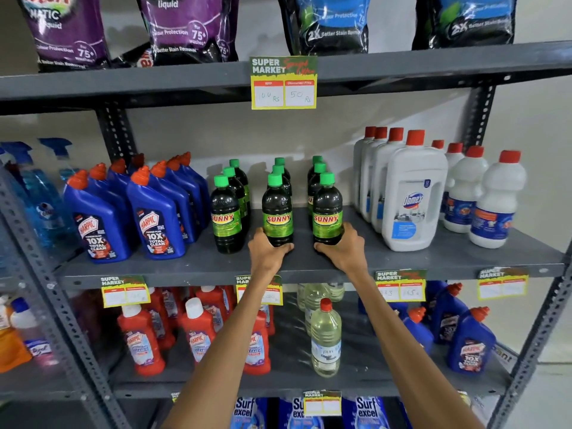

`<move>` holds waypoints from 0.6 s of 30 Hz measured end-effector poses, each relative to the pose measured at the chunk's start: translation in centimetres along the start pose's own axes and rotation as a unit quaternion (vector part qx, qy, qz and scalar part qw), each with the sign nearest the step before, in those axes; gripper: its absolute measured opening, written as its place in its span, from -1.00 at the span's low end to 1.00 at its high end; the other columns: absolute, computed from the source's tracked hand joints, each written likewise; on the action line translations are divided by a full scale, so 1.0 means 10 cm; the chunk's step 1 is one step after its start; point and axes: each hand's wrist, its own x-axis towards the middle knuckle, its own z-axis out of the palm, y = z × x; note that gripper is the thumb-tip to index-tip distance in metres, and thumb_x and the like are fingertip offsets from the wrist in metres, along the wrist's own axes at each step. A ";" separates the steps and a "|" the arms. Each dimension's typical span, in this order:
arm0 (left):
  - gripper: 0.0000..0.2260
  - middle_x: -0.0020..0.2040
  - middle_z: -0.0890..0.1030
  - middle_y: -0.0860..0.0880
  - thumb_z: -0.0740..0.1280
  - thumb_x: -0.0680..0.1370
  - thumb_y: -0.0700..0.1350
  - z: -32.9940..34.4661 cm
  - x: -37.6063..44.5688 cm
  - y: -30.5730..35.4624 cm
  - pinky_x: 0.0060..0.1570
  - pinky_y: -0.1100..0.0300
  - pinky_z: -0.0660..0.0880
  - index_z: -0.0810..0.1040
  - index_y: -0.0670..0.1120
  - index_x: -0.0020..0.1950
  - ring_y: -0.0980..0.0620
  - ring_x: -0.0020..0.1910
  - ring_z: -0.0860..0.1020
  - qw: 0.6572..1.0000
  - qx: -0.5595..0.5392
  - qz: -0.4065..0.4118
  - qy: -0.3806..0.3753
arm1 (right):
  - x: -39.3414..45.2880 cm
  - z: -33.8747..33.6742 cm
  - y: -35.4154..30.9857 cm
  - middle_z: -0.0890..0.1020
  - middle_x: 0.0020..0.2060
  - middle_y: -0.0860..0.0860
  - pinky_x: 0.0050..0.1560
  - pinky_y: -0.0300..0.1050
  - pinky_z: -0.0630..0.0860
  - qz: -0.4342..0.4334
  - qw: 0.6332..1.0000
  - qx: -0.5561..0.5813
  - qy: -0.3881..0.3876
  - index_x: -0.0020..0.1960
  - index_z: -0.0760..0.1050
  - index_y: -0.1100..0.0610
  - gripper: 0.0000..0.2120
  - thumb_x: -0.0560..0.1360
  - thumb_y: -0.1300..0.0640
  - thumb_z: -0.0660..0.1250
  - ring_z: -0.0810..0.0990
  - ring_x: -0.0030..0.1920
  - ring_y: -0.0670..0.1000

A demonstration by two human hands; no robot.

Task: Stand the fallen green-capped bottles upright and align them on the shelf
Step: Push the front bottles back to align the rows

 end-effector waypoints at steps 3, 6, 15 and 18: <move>-0.53 0.03 0.64 -0.17 0.60 0.28 -0.17 -0.02 -0.07 -0.01 -0.04 0.19 0.51 0.51 -0.21 0.10 -0.02 -0.07 0.58 1.000 0.000 0.007 -0.002 | -0.06 -0.02 0.01 0.62 0.15 0.16 0.05 -0.21 0.38 -0.007 1.000 -0.009 0.002 0.26 0.43 0.25 -0.39 0.31 0.10 0.57 0.55 0.21 0.16; -0.52 0.04 0.64 -0.16 0.60 0.29 -0.16 -0.04 -0.10 -0.01 -0.03 0.20 0.51 0.51 -0.21 0.13 -0.03 -0.03 0.59 1.000 0.000 0.014 -0.006 | -0.11 -0.03 -0.01 0.62 0.16 0.17 0.09 -0.17 0.41 -0.012 1.000 -0.015 0.004 0.26 0.43 0.25 -0.38 0.31 0.08 0.58 0.55 0.22 0.16; -0.49 0.08 0.64 -0.16 0.59 0.31 -0.14 -0.06 -0.12 -0.02 0.00 0.17 0.50 0.49 -0.21 0.17 -0.02 0.00 0.58 1.000 0.010 0.026 -0.008 | -0.11 0.01 -0.04 0.62 0.16 0.18 0.16 -0.07 0.45 -0.015 1.000 -0.015 0.016 0.26 0.43 0.25 -0.37 0.31 0.04 0.58 0.54 0.23 0.18; -0.49 0.08 0.64 -0.15 0.59 0.31 -0.14 -0.06 -0.12 -0.01 0.00 0.17 0.50 0.49 -0.21 0.18 -0.01 0.00 0.58 0.999 0.010 0.030 -0.010 | -0.10 0.00 -0.02 0.62 0.16 0.18 0.18 -0.04 0.46 -0.017 1.000 -0.017 0.013 0.26 0.43 0.24 -0.38 0.31 0.04 0.58 0.53 0.24 0.19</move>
